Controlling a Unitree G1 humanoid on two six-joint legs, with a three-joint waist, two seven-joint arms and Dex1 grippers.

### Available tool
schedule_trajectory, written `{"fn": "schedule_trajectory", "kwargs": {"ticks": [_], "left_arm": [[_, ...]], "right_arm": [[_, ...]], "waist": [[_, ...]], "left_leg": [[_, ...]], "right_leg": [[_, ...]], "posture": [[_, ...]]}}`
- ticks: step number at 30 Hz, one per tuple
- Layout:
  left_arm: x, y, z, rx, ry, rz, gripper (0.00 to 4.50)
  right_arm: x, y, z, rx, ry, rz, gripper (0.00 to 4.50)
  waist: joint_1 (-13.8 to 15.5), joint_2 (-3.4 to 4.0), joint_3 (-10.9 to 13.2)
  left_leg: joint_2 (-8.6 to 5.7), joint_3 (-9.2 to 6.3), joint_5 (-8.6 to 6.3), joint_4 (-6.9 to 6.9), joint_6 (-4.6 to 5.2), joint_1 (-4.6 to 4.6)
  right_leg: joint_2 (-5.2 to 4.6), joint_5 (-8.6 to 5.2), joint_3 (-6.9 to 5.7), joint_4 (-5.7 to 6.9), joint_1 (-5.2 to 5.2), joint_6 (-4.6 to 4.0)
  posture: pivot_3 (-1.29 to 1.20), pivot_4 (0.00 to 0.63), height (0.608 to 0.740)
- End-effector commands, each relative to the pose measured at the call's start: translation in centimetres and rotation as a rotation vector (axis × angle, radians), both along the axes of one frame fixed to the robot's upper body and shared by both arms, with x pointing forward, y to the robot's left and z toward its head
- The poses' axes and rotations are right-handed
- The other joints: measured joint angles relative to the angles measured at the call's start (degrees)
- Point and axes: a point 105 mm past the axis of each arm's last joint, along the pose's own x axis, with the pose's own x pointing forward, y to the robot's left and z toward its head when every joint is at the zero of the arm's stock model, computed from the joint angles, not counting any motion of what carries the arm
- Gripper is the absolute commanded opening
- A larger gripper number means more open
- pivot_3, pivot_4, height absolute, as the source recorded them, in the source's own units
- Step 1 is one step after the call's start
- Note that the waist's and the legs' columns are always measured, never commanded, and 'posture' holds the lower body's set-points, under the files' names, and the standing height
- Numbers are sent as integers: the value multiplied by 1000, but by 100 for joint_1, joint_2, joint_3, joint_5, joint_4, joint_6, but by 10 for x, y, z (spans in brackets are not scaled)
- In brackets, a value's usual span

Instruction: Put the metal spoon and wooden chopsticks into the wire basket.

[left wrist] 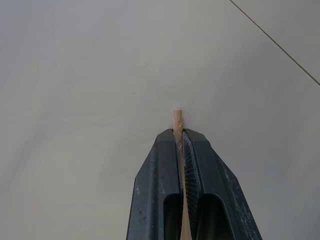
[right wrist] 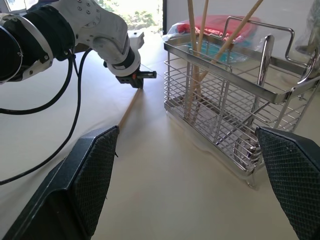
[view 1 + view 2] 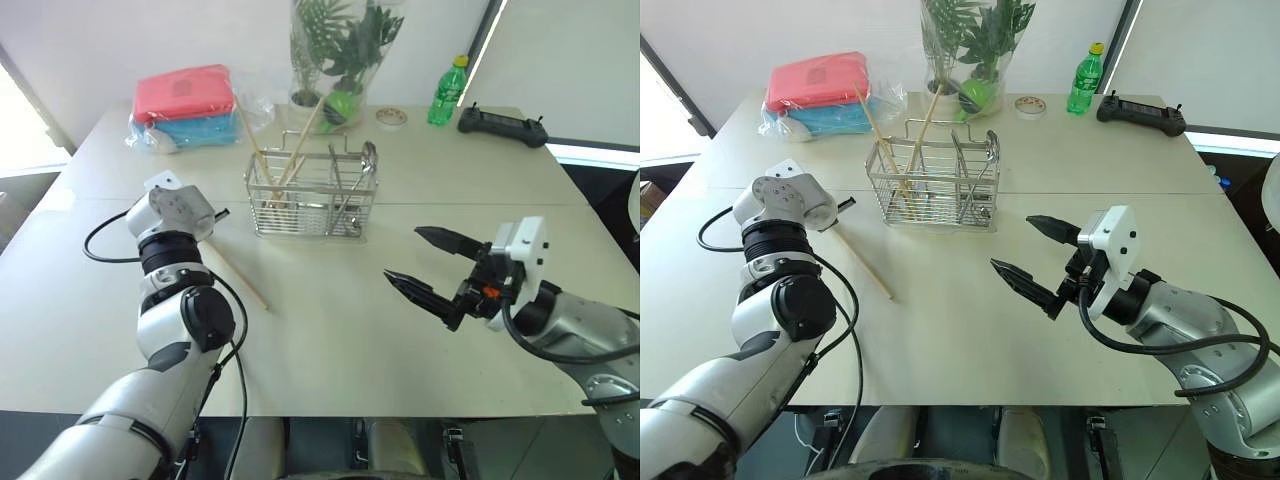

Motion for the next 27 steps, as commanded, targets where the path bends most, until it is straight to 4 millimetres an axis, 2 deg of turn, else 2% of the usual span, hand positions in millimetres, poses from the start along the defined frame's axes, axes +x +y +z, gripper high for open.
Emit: {"fn": "schedule_trajectory", "kwargs": {"ticks": [1,4,9,11,15,16,17,19,21,23,25,27], "left_arm": [[2,-4,6,-60,-35,-4,42],[11,12,37,-55,-156,21,42],[27,40,124,1,-513,-5,42],[28,45,146,35,-601,-19,42],[14,53,240,212,-986,-96,42],[8,49,262,254,-1086,-132,42],[-2,34,289,297,-1229,-227,42],[-19,3,317,353,-1401,-406,42],[-39,-28,332,419,-1531,-559,42],[-56,-49,342,501,-1617,-645,42],[-71,-74,346,599,-1677,-747,42],[-79,-89,345,556,-1706,-811,42]], "right_arm": [[-3,2,11,-6,-49,17,4500],[-3,1,9,-20,-38,25,4500],[-3,-2,9,-36,-30,34,4500],[-3,-3,9,-38,-27,34,4500],[-2,0,10,-36,-23,43,4500],[-2,0,10,-35,-22,44,4500],[-2,1,10,-35,-21,46,4500],[-3,2,10,-34,-20,47,4500],[-2,2,11,-25,-21,41,4500],[-1,2,12,-14,-20,34,4500],[-2,3,12,-13,-19,32,4500],[-3,3,12,-15,-16,30,4500]], "waist": [[-4,0,0],[-15,-2,3],[-30,-23,19],[-28,-20,18],[-19,-17,16],[-15,-19,17],[-14,-20,18],[-6,-22,19],[-8,-21,18],[-12,-17,16],[-19,-12,14],[-23,-6,14]], "left_leg": [[0,0,0,0,0,-1],[0,0,0,-2,0,-2],[3,-1,2,-2,-2,-47],[2,1,3,-2,-4,-66],[1,4,3,-6,-4,-72],[1,4,3,-7,-4,-74],[1,3,3,-6,-4,-79],[1,3,4,-2,-5,-84],[1,4,4,1,-5,-85],[0,6,3,2,-5,-84],[1,6,3,1,-4,-80],[2,5,4,0,-3,-75]], "right_leg": [[0,0,0,-1,0,-1],[0,-1,0,-1,-4,-2],[4,12,-1,5,-50,0],[4,22,0,3,-66,-11],[2,19,0,-3,-69,-6],[2,19,0,-2,-72,-6],[3,19,-1,-2,-77,-7],[2,19,-1,-4,-77,-8],[0,18,0,-12,-72,-10],[-1,17,2,-16,-69,-12],[0,17,3,-12,-68,-12],[2,17,3,-3,-68,-14]], "posture": [[0,150,703],[0,150,703],[0,150,703],[0,150,703],[0,150,703],[0,150,703],[0,150,703],[0,150,703],[0,150,703],[0,150,703],[0,150,703],[0,150,703]]}}
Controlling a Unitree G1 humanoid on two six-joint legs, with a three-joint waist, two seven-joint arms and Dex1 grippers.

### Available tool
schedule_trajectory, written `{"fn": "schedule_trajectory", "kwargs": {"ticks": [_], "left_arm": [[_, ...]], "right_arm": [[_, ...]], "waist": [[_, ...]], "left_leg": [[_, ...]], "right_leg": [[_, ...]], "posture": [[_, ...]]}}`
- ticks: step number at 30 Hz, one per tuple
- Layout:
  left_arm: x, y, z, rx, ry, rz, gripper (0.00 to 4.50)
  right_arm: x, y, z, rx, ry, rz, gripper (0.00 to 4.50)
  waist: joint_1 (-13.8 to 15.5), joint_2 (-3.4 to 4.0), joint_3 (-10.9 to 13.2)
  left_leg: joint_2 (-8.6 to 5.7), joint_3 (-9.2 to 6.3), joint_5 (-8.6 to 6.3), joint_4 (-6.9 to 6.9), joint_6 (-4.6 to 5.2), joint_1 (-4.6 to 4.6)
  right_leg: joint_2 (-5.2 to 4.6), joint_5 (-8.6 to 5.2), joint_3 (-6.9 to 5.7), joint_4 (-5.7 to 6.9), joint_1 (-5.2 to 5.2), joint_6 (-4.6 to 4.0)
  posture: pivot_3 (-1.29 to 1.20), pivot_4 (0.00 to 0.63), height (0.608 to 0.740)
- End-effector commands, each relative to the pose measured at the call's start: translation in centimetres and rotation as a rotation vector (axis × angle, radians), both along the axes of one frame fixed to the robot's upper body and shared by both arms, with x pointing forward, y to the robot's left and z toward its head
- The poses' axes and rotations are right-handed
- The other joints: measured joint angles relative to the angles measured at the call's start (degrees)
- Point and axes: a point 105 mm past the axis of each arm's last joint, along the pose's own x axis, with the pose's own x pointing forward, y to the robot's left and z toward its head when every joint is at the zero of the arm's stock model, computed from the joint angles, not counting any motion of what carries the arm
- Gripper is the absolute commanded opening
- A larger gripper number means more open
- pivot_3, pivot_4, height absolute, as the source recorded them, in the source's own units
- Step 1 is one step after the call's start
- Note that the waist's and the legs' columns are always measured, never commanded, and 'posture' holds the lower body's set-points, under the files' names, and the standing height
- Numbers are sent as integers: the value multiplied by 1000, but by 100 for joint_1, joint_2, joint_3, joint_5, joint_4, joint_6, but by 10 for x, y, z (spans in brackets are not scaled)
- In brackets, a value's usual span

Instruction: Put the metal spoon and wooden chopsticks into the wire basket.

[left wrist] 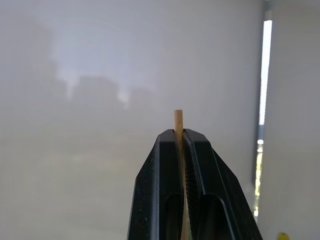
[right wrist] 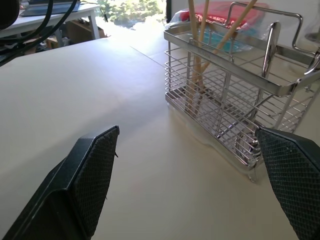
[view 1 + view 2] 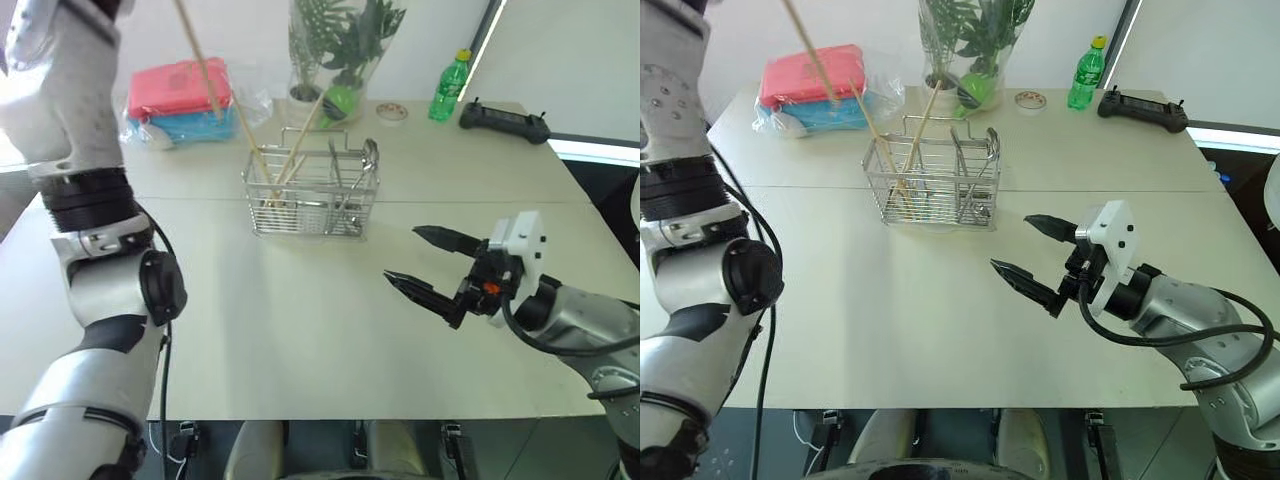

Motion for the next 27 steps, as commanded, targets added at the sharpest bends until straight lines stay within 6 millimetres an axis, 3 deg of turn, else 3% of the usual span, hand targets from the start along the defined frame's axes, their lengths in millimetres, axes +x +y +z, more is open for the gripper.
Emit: {"fn": "schedule_trajectory", "kwargs": {"ticks": [1,8,18,25,27], "left_arm": [[-21,-24,7,41,-63,-101,42],[-8,-35,-22,45,34,-150,42],[17,-18,-44,-47,126,-154,42],[26,-34,-57,-13,148,-190,42],[25,-40,-59,-1,147,-211,716]], "right_arm": [[-5,2,10,6,-40,9,4500],[-5,0,12,5,-41,-6,4500],[-8,1,12,16,-42,-22,4500],[-10,1,9,25,-46,-53,4500],[-11,0,10,28,-52,-59,4500]], "waist": [[-9,4,1],[-7,14,-3],[-3,11,-2],[3,11,-2],[1,11,-2]], "left_leg": [[2,-1,0,0,1,2],[2,-1,2,6,5,8],[1,-3,-1,9,11,0],[1,-3,-1,12,11,0],[1,-4,-1,11,11,0]], "right_leg": [[2,-2,0,1,0,-4],[4,-8,1,3,6,-15],[4,1,0,0,5,-14],[4,-2,0,0,6,-19],[4,-2,0,1,6,-19]], "posture": [[0,150,703],[0,150,703],[0,150,703],[0,150,703],[0,150,703]]}}
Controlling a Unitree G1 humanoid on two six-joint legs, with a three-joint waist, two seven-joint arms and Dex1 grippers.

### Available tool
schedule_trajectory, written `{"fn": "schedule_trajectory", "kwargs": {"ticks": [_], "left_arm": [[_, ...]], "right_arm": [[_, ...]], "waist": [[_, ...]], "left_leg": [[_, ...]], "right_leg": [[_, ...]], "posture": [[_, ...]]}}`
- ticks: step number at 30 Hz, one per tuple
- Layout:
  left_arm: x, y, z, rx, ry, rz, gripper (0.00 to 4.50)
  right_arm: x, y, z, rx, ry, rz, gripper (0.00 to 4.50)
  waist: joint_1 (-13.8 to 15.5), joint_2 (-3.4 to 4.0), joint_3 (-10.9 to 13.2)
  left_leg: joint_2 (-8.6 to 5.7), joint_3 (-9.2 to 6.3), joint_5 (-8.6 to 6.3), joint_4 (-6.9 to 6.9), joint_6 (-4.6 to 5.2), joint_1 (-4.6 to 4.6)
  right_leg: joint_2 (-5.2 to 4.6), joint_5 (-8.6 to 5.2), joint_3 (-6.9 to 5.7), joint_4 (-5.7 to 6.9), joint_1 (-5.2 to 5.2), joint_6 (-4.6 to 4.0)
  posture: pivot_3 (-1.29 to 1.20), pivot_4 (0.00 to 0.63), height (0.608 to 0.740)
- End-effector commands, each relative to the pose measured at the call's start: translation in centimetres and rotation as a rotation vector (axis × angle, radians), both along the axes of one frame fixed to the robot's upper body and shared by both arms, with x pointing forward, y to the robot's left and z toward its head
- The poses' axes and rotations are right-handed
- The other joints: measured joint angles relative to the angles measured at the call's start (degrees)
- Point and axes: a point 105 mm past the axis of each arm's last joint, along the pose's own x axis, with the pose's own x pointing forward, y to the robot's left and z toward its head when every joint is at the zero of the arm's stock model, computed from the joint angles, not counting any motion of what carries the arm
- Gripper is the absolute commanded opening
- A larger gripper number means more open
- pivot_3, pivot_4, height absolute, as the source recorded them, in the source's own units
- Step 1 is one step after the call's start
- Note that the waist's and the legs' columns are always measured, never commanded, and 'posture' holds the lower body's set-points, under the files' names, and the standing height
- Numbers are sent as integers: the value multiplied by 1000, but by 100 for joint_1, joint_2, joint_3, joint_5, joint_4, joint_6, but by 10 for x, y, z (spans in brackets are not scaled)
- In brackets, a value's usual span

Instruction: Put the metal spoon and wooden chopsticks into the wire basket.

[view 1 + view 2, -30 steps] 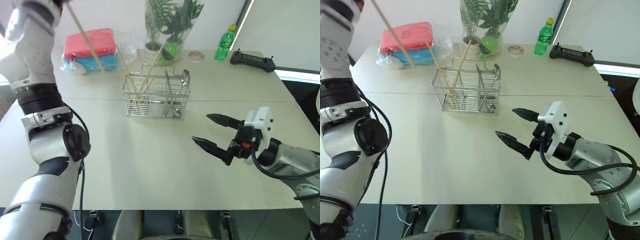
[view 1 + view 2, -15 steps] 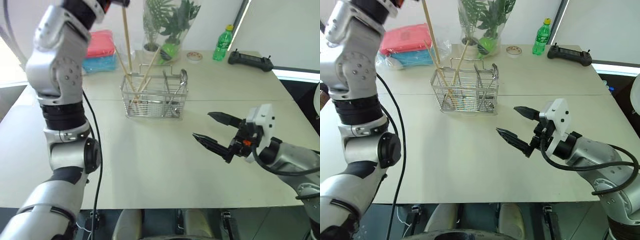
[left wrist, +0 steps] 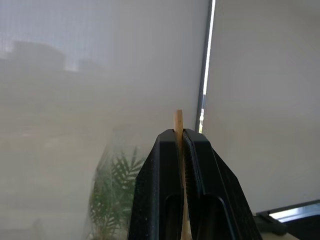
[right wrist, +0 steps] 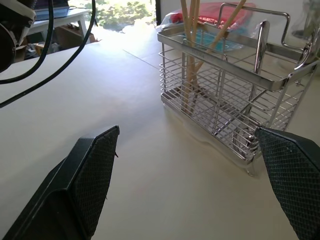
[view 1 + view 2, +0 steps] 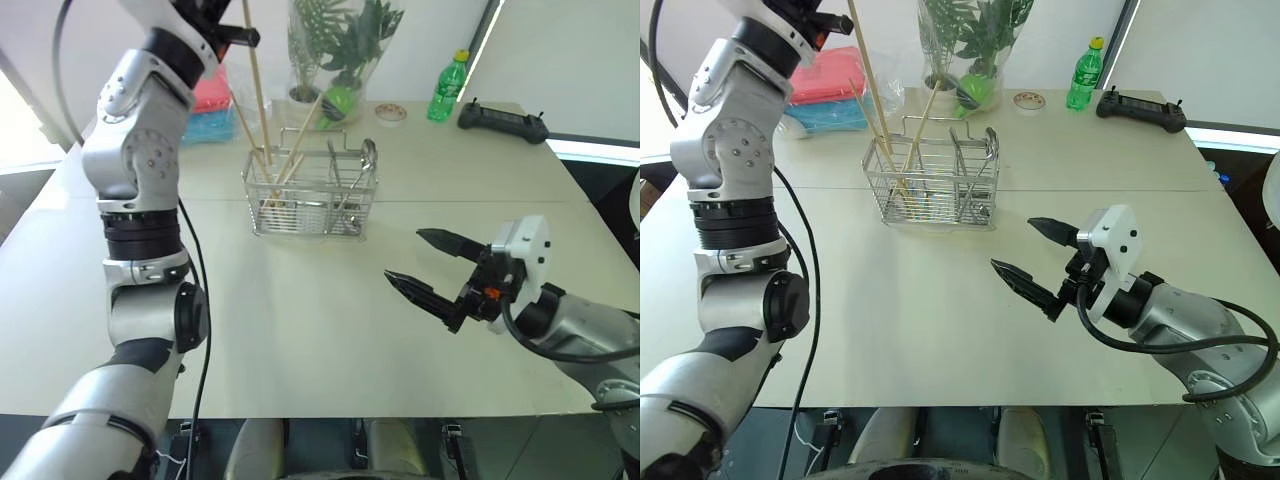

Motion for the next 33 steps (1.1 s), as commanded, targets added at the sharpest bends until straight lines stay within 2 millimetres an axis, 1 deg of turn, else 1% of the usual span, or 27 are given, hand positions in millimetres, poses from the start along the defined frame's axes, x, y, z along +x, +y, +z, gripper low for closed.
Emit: {"fn": "schedule_trajectory", "kwargs": {"ticks": [1,4,5,7,8,11,14,16,18,19,21,22,24,26,28,31,33], "left_arm": [[-8,-10,7,20,-57,-33,1038],[-10,-13,5,28,-50,-54,2541],[-10,-13,4,32,-46,-57,3167],[-10,-15,1,51,-37,-67,4153],[-11,-16,-2,72,-34,-79,4396],[-18,-25,-18,161,27,-191,4396],[-29,-27,-25,242,54,-286,4396],[-44,-27,-29,365,30,-358,4396],[-62,-20,-44,538,45,-452,4396],[-71,-15,-52,620,43,-488,4396],[-85,4,-82,829,133,-558,4396],[-91,14,-93,913,161,-577,4396],[-94,37,-113,1034,256,-570,4396],[-96,55,-123,1088,322,-544,4396],[-93,67,-127,1110,348,-494,4396],[-92,78,-128,1108,369,-452,4396],[-95,84,-129,1099,384,-435,4396]], "right_arm": [[-4,1,13,10,-71,-5,4500],[-3,0,14,10,-77,-12,4500],[-3,0,14,10,-79,-13,4500],[-2,-1,14,8,-82,-17,4500],[-2,-2,15,4,-84,-19,4500],[1,-12,17,-15,-96,-42,4500],[5,-21,21,-37,-108,-56,4500],[7,-28,24,-67,-119,-56,4500],[10,-38,29,-94,-128,-60,4500],[10,-42,32,-103,-128,-60,4500],[9,-52,36,-132,-121,-45,4500],[9,-55,37,-145,-117,-38,4500],[11,-65,38,-174,-115,-51,4500],[15,-70,39,-182,-116,-62,4500],[18,-72,40,-181,-118,-63,4500],[20,-70,41,-176,-118,-52,4500],[22,-67,40,-169,-113,-36,4500]], "waist": [[-4,0,0],[-9,0,0],[-14,0,0],[-11,0,0],[-11,1,0],[-12,2,-1],[-12,3,-1],[-24,4,0],[-67,9,-1],[-83,13,0],[-146,29,-4],[-156,35,-4],[-155,38,-2],[-148,37,0],[-138,37,0],[-138,37,0],[-154,37,0]], "left_leg": [[0,0,0,0,0,0],[0,0,0,0,0,0],[0,0,0,0,0,1],[0,0,0,-1,0,1],[0,0,0,-1,0,2],[0,0,0,-1,0,2],[0,0,0,0,0,2],[0,0,0,0,0,2],[1,1,0,-3,0,2],[1,2,0,-7,1,2],[1,2,-1,-11,2,2],[1,2,-3,-12,4,2],[2,3,-5,-12,9,4],[5,2,-5,-9,9,3],[6,1,-5,-2,9,0],[5,1,-4,2,9,-2],[5,3,-5,-1,9,-2]], "right_leg": [[0,0,0,0,0,0],[0,0,0,0,0,0],[0,0,0,0,0,0],[1,0,0,1,0,0],[0,0,0,1,0,0],[1,-1,0,1,0,-3],[1,-2,0,2,0,-4],[1,-3,0,2,-1,-6],[1,-4,1,4,-5,-9],[1,-5,2,4,-6,-10],[1,-6,2,3,-7,-12],[1,-7,2,2,-7,-14],[1,-11,2,2,-7,-22],[2,-12,1,3,-8,-24],[2,-12,1,2,-9,-25],[0,-21,1,-1,-6,-9],[0,-23,2,-1,-8,-6]], "posture": [[0,150,703],[0,150,703],[0,150,703],[0,150,703],[0,150,703],[0,150,703],[0,150,703],[0,150,703],[0,150,703],[0,150,703],[0,150,703],[0,150,703],[0,150,703],[0,150,703],[0,150,703],[0,150,703],[0,150,703]]}}
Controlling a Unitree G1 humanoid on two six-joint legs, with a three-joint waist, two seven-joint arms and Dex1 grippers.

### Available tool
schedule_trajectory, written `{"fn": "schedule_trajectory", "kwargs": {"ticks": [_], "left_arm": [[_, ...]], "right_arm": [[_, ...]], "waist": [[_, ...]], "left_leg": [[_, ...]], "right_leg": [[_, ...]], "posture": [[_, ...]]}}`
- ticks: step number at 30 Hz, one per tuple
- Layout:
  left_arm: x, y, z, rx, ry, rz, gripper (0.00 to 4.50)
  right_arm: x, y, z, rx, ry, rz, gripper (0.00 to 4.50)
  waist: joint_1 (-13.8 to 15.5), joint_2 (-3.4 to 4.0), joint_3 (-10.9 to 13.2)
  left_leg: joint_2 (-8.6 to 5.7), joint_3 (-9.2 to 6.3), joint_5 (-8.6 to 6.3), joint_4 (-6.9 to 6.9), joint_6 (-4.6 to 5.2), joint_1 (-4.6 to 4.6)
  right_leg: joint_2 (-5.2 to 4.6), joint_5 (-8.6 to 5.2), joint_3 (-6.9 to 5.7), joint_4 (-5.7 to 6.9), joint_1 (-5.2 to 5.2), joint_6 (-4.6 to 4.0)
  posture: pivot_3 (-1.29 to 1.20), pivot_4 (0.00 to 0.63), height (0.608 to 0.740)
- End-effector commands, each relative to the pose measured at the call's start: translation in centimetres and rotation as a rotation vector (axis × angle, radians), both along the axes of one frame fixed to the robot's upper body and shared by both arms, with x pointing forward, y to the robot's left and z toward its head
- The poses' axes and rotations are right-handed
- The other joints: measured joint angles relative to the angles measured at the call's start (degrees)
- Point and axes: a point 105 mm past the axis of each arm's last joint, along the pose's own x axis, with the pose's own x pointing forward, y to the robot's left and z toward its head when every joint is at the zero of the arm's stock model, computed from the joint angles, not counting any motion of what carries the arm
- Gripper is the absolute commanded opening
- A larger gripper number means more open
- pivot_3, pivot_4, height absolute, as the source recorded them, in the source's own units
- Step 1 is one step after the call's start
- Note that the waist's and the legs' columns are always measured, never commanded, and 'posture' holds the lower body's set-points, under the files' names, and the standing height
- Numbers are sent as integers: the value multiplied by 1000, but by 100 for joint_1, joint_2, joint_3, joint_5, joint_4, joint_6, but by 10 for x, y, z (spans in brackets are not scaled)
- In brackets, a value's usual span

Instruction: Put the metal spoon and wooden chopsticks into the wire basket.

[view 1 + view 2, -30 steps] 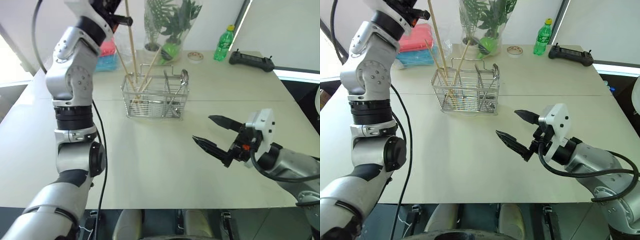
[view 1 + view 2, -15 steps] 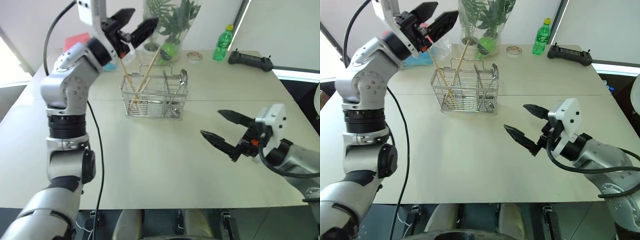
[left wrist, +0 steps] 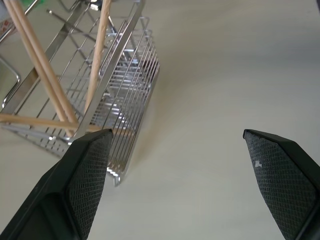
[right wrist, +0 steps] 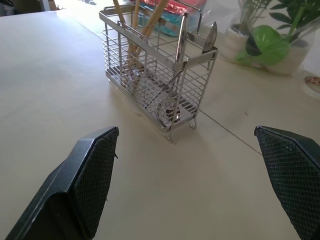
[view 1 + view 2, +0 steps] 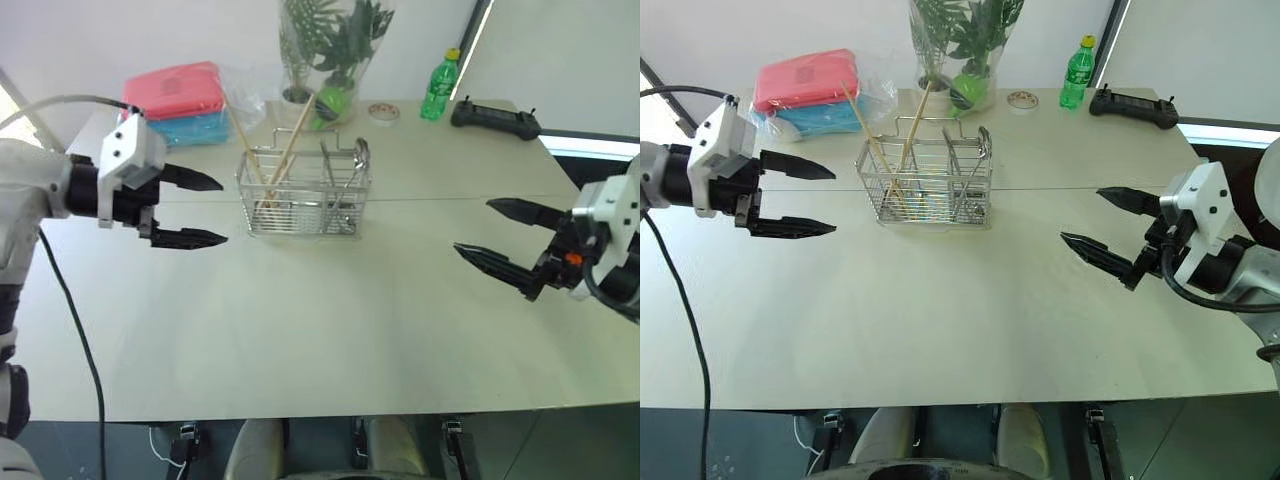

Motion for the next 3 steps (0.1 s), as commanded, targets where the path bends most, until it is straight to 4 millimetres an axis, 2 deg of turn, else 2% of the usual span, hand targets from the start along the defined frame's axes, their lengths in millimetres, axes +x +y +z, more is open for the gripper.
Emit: {"fn": "schedule_trajectory", "kwargs": {"ticks": [1,3], "left_arm": [[-6,11,10,8,-53,30,4396],[-12,12,6,22,-46,10,4396]], "right_arm": [[2,5,8,-1,-36,24,4500],[3,7,7,7,-32,32,4500]], "waist": [[-15,0,0],[-19,2,1]], "left_leg": [[0,0,0,-4,0,-1],[0,1,-1,-14,2,-2]], "right_leg": [[0,1,0,0,-3,-2],[1,10,0,2,-8,-15]], "posture": [[0,150,703],[0,150,703]]}}
